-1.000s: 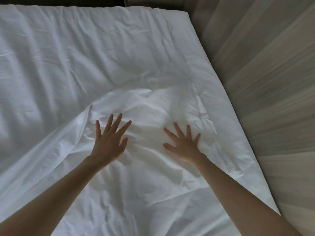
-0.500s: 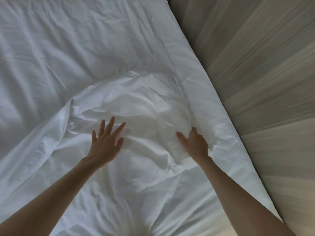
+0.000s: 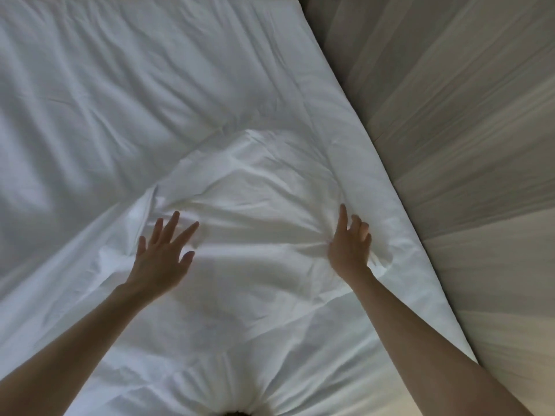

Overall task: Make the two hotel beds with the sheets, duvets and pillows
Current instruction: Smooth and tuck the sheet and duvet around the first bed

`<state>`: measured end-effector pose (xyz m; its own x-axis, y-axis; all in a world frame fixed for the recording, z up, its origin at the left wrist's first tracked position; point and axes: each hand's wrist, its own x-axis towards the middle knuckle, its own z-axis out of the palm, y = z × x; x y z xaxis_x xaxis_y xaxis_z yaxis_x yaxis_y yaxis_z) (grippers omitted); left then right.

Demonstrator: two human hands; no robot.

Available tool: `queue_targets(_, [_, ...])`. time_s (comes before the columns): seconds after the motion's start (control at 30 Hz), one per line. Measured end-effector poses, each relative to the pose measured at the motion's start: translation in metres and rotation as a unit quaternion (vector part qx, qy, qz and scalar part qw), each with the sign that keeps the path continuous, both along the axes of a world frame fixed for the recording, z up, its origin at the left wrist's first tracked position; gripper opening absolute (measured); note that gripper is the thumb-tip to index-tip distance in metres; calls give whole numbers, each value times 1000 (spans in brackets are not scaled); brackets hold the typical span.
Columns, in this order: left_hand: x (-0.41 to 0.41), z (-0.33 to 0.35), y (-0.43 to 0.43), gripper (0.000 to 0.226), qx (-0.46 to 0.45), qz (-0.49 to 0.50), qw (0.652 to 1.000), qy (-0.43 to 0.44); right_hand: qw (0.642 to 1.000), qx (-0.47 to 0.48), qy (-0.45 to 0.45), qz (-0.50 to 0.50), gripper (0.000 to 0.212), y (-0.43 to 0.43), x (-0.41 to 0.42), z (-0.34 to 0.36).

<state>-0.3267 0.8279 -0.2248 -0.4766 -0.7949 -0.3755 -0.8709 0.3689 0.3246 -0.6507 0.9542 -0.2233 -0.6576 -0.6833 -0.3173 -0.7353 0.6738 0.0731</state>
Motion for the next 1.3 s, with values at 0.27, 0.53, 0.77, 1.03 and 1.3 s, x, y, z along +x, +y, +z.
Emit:
queue_targets(0.27, [84, 23, 43, 80, -100, 90, 991, 0, 930, -114, -244, 251, 64, -65, 147, 45])
queue_targets(0.53, [189, 6, 102, 89, -169, 188, 964, -88, 852, -80, -279, 435, 81, -118, 284, 49])
queue_targets(0.77, [243, -15, 100, 87, -226, 273, 926, -127, 852, -10, -210, 479, 90, -144, 337, 11])
queue_targets(1.03, [293, -5, 67, 40, -248, 375, 890, -79, 825, -119, -58, 549, 20, -177, 355, 9])
queue_targets(1.3, [310, 88, -48, 41, -324, 437, 837, -55, 836, -194, -111, 501, 22, -210, 357, 96])
